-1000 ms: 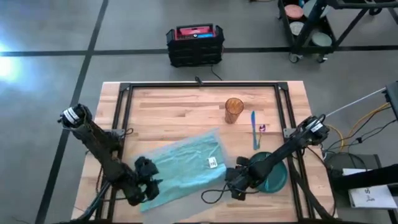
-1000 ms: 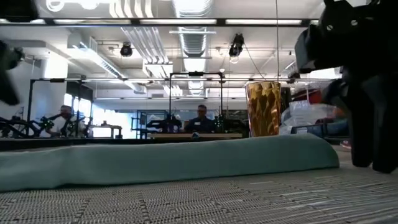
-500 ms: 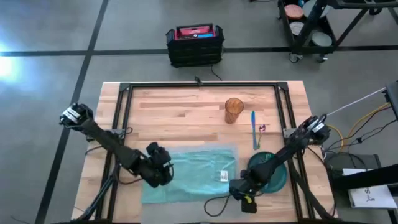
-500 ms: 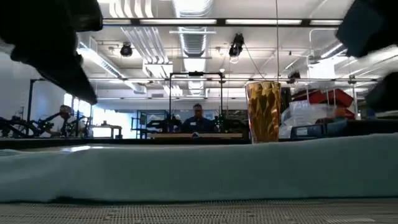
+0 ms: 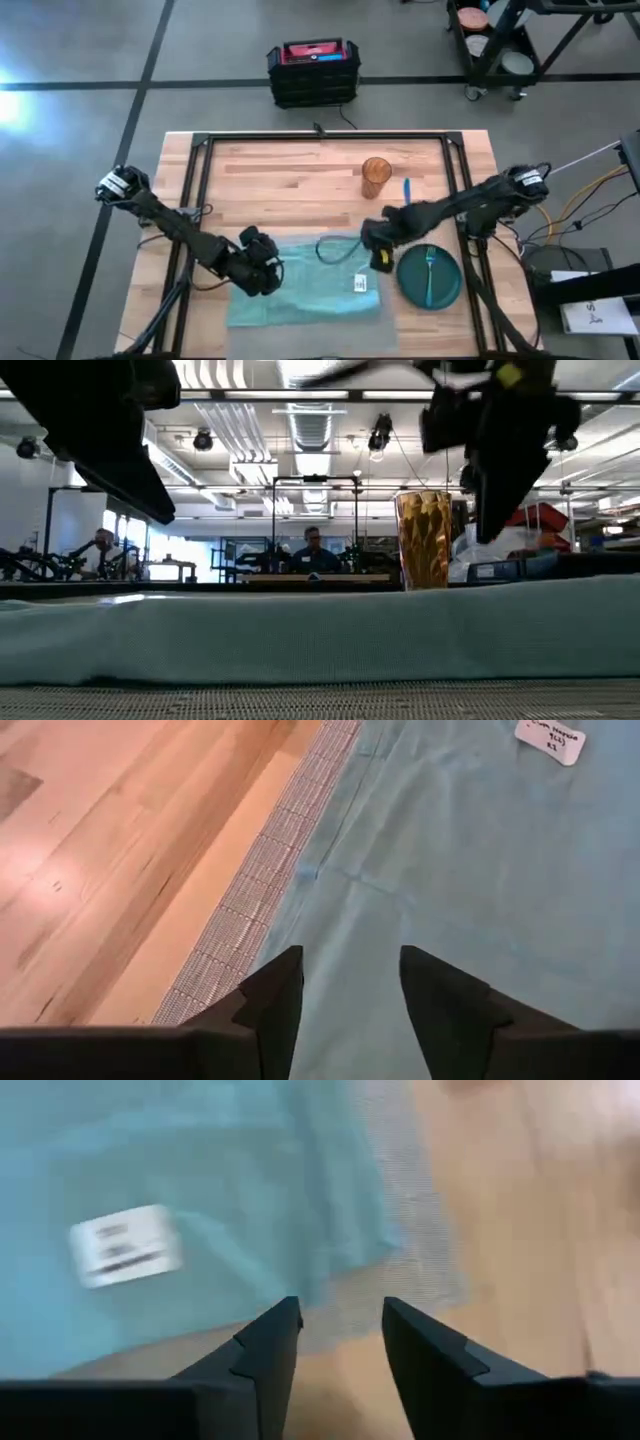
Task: Set table place
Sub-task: Fold the blue table napkin
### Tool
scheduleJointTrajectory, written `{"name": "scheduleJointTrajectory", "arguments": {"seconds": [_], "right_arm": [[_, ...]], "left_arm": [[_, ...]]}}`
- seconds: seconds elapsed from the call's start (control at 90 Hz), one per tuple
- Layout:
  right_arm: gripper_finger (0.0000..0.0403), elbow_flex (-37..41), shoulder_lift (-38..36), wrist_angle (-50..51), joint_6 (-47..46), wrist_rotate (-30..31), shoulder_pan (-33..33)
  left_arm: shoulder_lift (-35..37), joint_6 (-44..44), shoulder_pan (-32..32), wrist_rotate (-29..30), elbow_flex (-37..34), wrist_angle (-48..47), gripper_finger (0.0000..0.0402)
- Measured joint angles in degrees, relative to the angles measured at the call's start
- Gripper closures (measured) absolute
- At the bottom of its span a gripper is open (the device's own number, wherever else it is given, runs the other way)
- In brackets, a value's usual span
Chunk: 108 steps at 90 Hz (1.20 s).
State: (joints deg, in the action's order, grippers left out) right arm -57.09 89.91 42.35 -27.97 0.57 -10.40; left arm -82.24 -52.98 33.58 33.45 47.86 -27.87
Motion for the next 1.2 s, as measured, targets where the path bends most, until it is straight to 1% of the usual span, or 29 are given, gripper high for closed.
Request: {"name": "scheduleJointTrajectory", "arguments": {"seconds": [0.078, 0.189, 0.344, 0.433, 0.544, 0.633, 0.8, 0.878, 1.1, 1.2], "right_arm": [[0.0237, 3.2, 1.0, -4.0, 1.7, -2.9, 1.0], [0.0232, 6.1, 1.5, -9.3, 2.3, -3.6, 0.8], [0.0244, 8.1, 1.7, -14.4, 2.5, -3.5, -0.1], [0.0254, 8.5, 1.7, -14.6, 2.2, -3.6, -0.4], [0.0273, 8.5, 2.5, -14.8, 2.1, -3.5, -0.4], [0.0297, 8.5, 3.3, -14.8, 2.3, -3.6, -0.6], [0.0365, 8.5, 3.9, -14.6, 3.8, -3.1, -0.7], [0.0394, 7.8, 3.1, -12.5, 4.9, -3.5, -0.7], [0.0398, 4.4, 1.3, -8.3, 6.1, -1.7, -0.7], [0.0401, 3.6, 1.3, -8.8, 6.3, 1.8, -0.7]], "left_arm": [[0.0, 0.0, 0.0, -0.2, 0.0, 0.0, 0.0239], [0.0, 0.0, 0.0, -0.2, 0.0, 0.0, 0.0234], [0.0, 0.0, 0.0, -0.3, 0.0, 0.0, 0.0234], [0.0, 0.0, 0.0, -0.3, 0.0, -0.1, 0.0238], [0.0, 0.0, 0.0, -0.3, 0.0, -0.1, 0.0247], [0.0, 0.0, 0.0, -0.3, 0.0, -0.1, 0.0253], [0.0, 0.0, 0.0, -0.3, 0.0, -0.1, 0.0264], [0.0, 0.0, 0.0, -0.4, 0.0, -0.1, 0.0268], [0.0, 0.0, 0.0, -0.5, 0.0, -0.1, 0.028], [0.0, 0.0, 0.0, -0.5, 0.0, -0.1, 0.0285]]}}
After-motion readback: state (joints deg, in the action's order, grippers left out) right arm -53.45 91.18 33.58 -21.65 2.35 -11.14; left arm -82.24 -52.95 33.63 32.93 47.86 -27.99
